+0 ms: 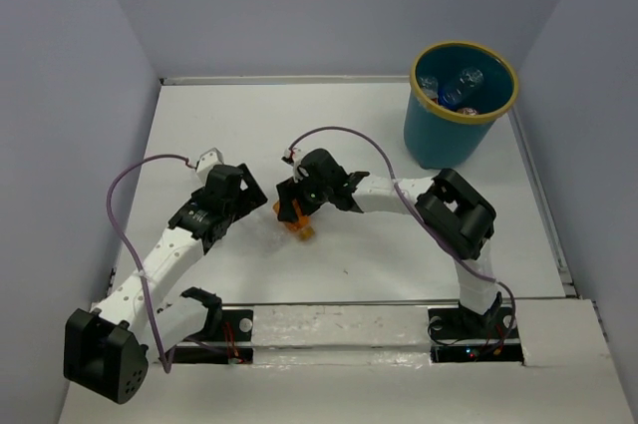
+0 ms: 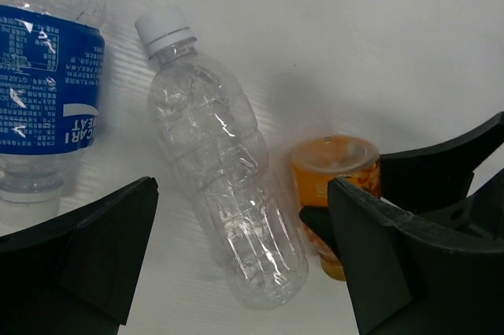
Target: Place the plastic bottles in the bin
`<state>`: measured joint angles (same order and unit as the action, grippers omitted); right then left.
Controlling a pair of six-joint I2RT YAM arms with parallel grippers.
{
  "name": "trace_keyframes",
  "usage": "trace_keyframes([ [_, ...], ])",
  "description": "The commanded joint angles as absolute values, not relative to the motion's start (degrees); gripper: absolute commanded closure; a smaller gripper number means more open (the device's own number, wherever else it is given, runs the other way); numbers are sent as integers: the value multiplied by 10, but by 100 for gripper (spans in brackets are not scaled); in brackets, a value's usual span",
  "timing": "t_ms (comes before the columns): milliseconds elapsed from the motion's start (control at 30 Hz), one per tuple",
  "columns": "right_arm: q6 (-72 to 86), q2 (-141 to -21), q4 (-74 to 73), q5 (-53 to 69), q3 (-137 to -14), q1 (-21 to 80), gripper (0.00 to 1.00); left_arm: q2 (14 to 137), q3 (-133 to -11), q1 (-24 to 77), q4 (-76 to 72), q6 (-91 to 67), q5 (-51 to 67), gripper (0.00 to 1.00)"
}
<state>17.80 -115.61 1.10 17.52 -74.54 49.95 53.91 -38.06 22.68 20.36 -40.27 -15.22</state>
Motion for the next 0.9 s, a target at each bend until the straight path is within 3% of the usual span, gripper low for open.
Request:
trace_keyframes([
  [0,181,-1142,51,156,-753,502,45,561,-356,222,181,-459,-152,1],
  [67,185,-1122,59,137,-734,502,58,575,-353,222,170,-472,-160,1],
  [267,177,-1019,62,58,-679,502,62,599,-343,222,143,-490,-196,1],
  [467,137,-838,51,-39,-651,468,69,639,-330,223,99,-504,-208,1],
  [667,65,-706,47,-100,-695,324,70,678,-334,223,76,-504,-206,1],
  [767,-20,-721,48,-233,-747,262,70,682,-322,223,52,-507,-201,2],
  [867,-53,-774,47,-243,-799,184,70,686,-314,222,29,-507,-196,5],
])
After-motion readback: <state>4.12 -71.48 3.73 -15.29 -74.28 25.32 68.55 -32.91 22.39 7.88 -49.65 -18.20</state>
